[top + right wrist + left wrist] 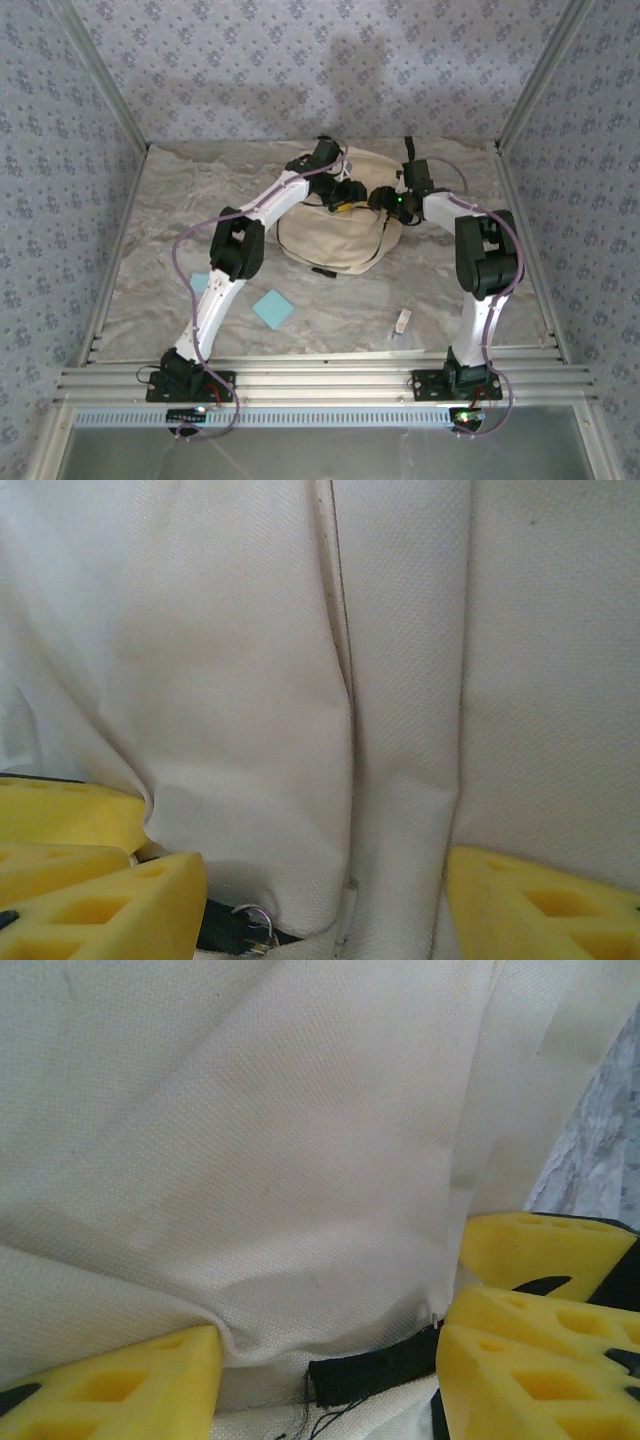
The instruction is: Pack the student bag
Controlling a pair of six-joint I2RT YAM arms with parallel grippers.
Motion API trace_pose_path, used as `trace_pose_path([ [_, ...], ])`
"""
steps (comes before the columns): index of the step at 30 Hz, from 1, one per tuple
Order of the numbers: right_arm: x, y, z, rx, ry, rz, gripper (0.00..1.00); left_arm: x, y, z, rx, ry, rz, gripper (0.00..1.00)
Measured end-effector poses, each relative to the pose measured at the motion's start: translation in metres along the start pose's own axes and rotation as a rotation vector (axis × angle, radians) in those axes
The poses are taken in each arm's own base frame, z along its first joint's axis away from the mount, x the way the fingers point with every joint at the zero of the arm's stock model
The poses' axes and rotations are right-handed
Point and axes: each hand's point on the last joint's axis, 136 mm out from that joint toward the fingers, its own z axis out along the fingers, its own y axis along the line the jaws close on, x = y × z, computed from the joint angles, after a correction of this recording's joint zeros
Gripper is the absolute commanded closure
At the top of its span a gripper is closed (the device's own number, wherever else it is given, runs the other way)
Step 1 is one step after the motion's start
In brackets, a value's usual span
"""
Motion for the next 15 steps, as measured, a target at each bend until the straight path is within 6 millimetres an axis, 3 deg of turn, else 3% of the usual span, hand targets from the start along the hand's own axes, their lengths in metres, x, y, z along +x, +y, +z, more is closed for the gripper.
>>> trace_pose_path([
  [4, 0.0, 0.0, 0.0, 0.0, -0.002, 0.002, 0.45, 0.002, -0.006, 0.001, 0.04, 0.016, -0.042, 0.52],
  [8, 0.0, -0.004, 0.001, 0.016, -0.005, 0.009, 0.58, 0.002, -0.018, 0.001, 0.1, 0.028, -0.062, 0.53],
  [15, 0.0, -0.008, 0.003, 0.023, -0.012, 0.022, 0.59, 0.001, -0.035, 0.0, 0.175, 0.042, -0.099, 0.51],
])
